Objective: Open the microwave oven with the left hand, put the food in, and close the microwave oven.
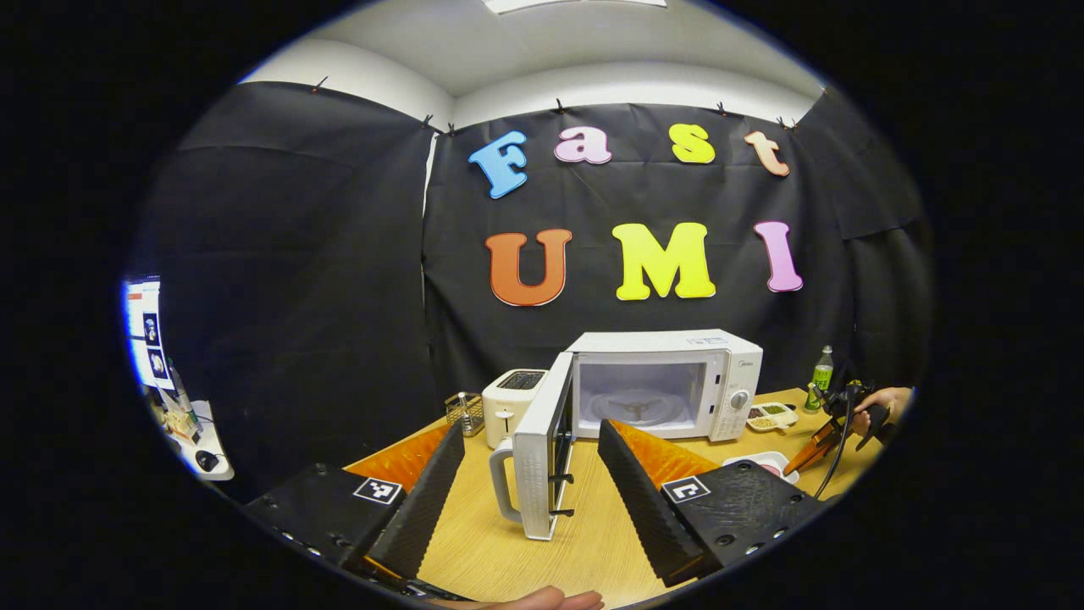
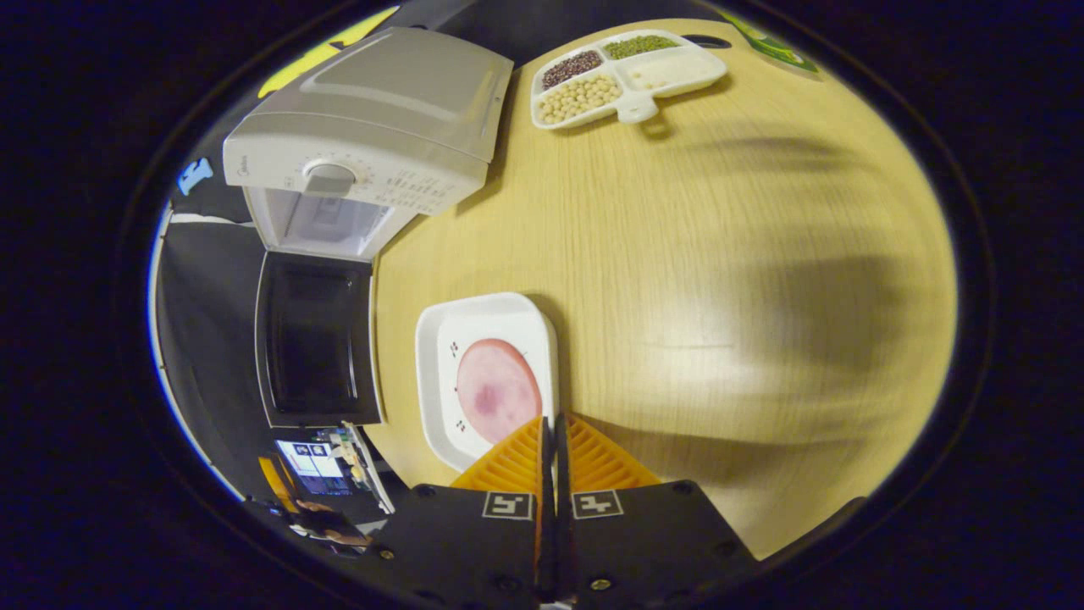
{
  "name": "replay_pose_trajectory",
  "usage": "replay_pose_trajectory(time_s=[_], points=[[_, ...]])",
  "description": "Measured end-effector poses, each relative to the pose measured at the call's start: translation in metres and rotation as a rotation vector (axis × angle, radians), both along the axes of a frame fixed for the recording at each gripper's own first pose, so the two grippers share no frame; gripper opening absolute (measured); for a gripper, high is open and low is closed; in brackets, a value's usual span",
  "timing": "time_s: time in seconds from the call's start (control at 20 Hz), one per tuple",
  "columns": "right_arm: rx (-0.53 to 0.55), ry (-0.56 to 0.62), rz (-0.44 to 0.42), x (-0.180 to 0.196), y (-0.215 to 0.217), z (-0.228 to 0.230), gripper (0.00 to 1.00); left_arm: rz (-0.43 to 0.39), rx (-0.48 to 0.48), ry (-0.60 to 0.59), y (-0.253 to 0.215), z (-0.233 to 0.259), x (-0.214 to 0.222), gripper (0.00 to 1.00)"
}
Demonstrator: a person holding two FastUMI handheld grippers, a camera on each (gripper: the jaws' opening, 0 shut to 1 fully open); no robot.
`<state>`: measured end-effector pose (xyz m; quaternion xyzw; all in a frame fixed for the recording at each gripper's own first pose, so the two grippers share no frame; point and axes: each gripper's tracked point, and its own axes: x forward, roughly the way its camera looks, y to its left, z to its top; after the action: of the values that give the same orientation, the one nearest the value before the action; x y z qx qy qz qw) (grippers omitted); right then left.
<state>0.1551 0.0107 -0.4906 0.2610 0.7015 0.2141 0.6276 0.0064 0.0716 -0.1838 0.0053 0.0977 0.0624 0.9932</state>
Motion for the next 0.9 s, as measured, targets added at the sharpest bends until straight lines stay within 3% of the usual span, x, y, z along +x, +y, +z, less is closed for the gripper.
replay_pose_trajectory(time_s=[0.25,0.35,0.4,0.45,0.65,0.7,0.75,0.9], points=[[-0.051,-0.051,-0.054,0.004,-0.004,0.020,0.04,-0.036,-0.013,-0.022,-0.004,0.004,-0.004,1.00],[-0.055,-0.077,-0.055,0.004,0.000,0.034,0.04,-0.044,-0.015,-0.019,-0.003,-0.001,-0.005,0.95],[-0.049,-0.089,-0.054,0.004,0.008,0.043,0.00,-0.047,-0.016,-0.019,-0.002,-0.003,-0.007,0.95],[-0.040,-0.099,-0.048,0.002,0.015,0.051,0.04,-0.050,-0.020,-0.018,-0.002,-0.005,-0.008,0.95],[-0.054,-0.144,-0.039,0.000,0.048,0.079,0.04,-0.086,-0.087,-0.035,-0.004,-0.009,-0.006,0.95],[-0.058,-0.155,-0.040,0.003,0.060,0.083,0.00,-0.089,-0.099,-0.031,-0.002,-0.013,-0.006,0.95],[-0.054,-0.159,-0.046,0.003,0.072,0.089,0.04,-0.085,-0.107,-0.020,0.003,-0.017,-0.005,0.95],[-0.035,-0.181,-0.140,0.017,0.116,0.102,0.00,-0.068,-0.123,-0.002,0.018,-0.024,-0.008,0.95]])
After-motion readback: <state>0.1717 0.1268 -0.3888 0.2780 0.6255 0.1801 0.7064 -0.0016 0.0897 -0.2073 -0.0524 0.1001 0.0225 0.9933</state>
